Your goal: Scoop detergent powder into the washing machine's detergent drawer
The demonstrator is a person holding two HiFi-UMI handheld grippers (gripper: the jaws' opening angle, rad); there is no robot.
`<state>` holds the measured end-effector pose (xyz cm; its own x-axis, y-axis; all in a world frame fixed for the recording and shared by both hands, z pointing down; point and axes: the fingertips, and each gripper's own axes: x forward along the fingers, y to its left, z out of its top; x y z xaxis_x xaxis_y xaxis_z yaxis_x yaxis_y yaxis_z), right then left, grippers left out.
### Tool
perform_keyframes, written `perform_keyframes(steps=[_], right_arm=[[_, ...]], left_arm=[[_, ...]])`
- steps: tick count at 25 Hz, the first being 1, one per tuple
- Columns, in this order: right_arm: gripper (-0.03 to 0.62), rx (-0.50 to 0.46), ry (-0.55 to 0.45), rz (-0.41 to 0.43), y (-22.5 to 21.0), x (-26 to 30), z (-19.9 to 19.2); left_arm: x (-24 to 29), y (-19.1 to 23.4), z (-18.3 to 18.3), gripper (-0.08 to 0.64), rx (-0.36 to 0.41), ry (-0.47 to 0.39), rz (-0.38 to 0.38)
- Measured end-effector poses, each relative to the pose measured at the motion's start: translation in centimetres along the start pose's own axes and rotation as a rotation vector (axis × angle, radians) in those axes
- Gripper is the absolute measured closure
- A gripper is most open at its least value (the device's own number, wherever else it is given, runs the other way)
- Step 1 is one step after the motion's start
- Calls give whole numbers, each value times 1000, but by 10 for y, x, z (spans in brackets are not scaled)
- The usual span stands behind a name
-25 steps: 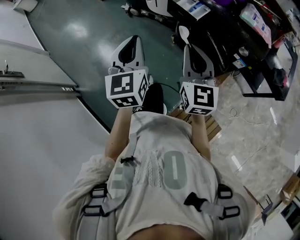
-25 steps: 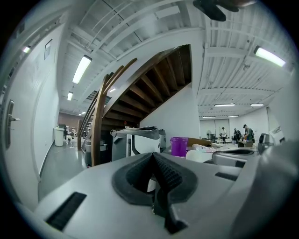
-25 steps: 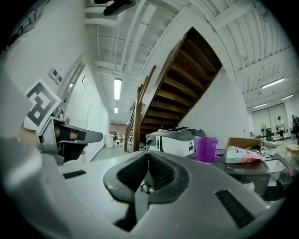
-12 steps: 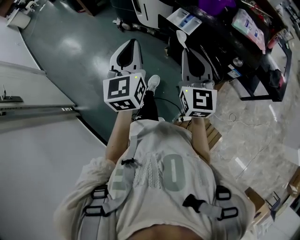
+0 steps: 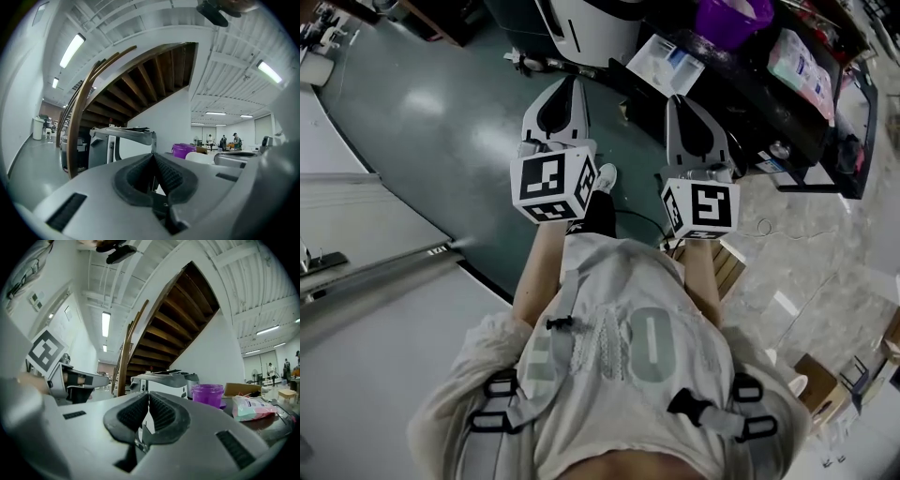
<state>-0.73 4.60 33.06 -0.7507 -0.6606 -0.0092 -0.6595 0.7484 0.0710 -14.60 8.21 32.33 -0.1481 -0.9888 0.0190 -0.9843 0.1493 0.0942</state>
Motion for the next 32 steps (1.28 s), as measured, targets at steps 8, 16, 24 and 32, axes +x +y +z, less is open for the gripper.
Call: perform_keyframes(steps=[8,16,24,32], right_arm=[[581,-5,8,-61,-30,115,16],[583,21,-7,-140,-55,188,20],[583,21,11,-161,-64,200,18],[583,38,14,-129,-78,199,14]], left_arm=[[119,44,20,540,23,-4,-82],[202,65,32,540,48,-6,-169],[221,56,26,540,37,12,-214],[224,42,24,540,40,21,-189]])
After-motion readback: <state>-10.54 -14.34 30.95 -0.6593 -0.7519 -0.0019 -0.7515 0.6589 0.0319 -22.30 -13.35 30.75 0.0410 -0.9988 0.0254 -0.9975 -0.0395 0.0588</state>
